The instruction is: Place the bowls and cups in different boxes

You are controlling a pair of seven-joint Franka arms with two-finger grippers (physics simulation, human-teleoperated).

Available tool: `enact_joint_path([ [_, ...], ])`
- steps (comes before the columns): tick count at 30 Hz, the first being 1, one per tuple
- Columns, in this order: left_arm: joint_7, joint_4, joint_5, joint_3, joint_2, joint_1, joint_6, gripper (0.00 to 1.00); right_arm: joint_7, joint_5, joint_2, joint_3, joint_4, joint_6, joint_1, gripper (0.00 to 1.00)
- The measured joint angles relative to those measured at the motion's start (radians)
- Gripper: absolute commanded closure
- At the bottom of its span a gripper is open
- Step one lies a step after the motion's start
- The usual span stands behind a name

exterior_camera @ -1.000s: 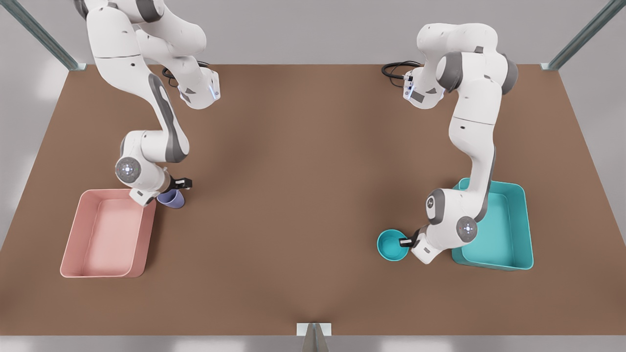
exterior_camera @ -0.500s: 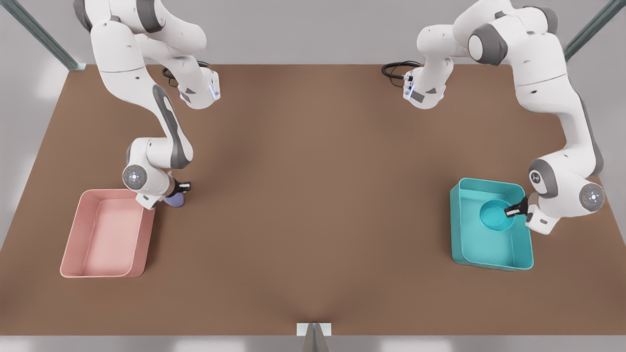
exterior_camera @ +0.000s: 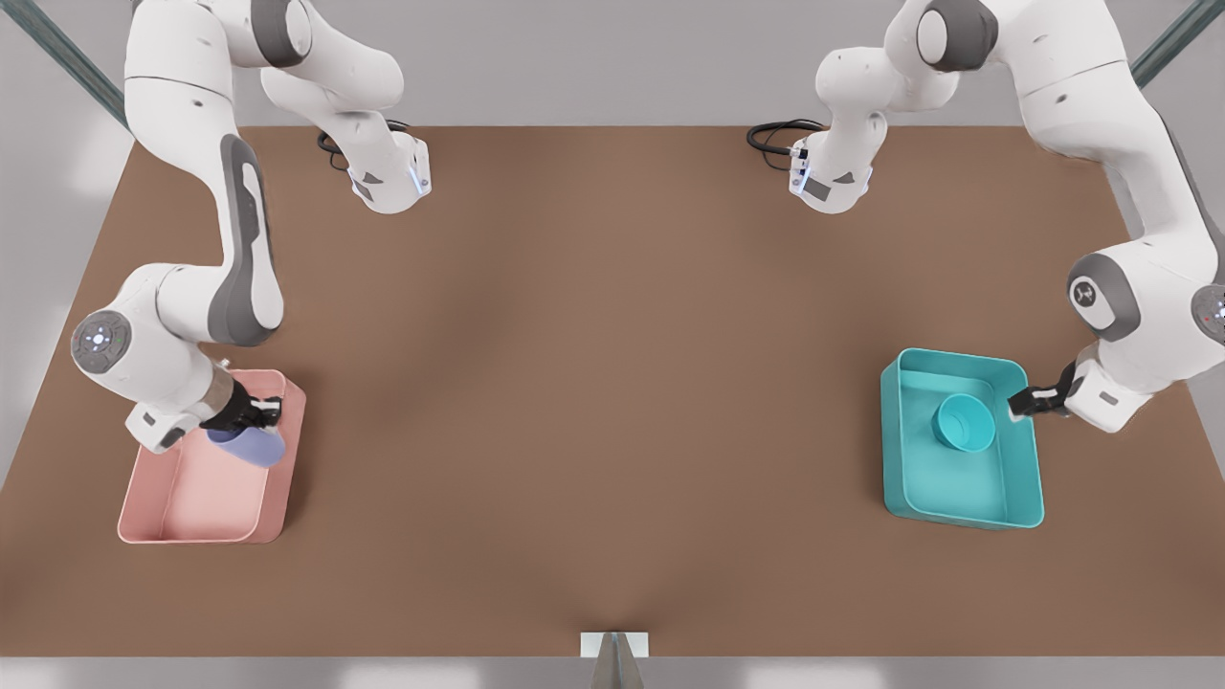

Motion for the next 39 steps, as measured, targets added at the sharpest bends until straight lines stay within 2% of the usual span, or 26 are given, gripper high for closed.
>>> enact_joint_path([
  [3,-0.03,0.169,0.11,-0.257,-0.039,-0.052,-0.171,0.0,-0.026,-0.082,0.075,-0.027,0.087,-0.041,-0.059,0.79],
  [5,-0.05,0.228,0.166,-0.34,-0.056,-0.097,-0.262,0.0,-0.04,-0.108,0.155,-0.04,0.119,-0.055,-0.085,0.79],
  [10,-0.094,0.302,0.168,-0.335,-0.061,-0.086,-0.424,0.0,-0.067,-0.081,0.339,-0.044,0.173,-0.033,-0.122,0.79],
  [16,-0.133,0.304,0.168,-0.337,-0.061,-0.089,-0.508,0.0,-0.088,-0.058,0.382,-0.044,0.171,0.027,-0.125,0.79],
  [17,-0.138,0.304,0.168,-0.337,-0.061,-0.089,-0.516,0.0,-0.09,-0.059,0.387,-0.044,0.17,0.033,-0.125,0.0],
  [24,-0.169,0.303,0.168,-0.336,-0.061,-0.085,-0.545,0.0,-0.065,-0.099,0.381,-0.042,0.166,0.05,-0.125,0.0],
  [28,-0.181,0.303,0.168,-0.337,-0.062,-0.088,-0.551,0.0,-0.075,-0.075,0.307,-0.035,0.16,0.007,-0.125,0.0],
  [32,-0.191,0.304,0.168,-0.337,-0.061,-0.088,-0.554,0.0,-0.08,-0.043,0.116,-0.03,0.181,-0.153,-0.088,0.0],
  [35,-0.198,0.303,0.168,-0.337,-0.06,-0.087,-0.555,0.0,-0.051,-0.067,0.068,-0.028,0.35,-0.384,-0.018,0.0],
  [37,-0.201,0.304,0.168,-0.336,-0.06,-0.085,-0.556,0.0,-0.027,-0.085,-0.047,0.039,0.321,-0.496,-0.024,0.0],
  [39,-0.205,0.304,0.167,-0.336,-0.06,-0.084,-0.556,0.0,-0.002,-0.081,-0.176,0.066,0.205,-0.553,-0.043,0.0],
])
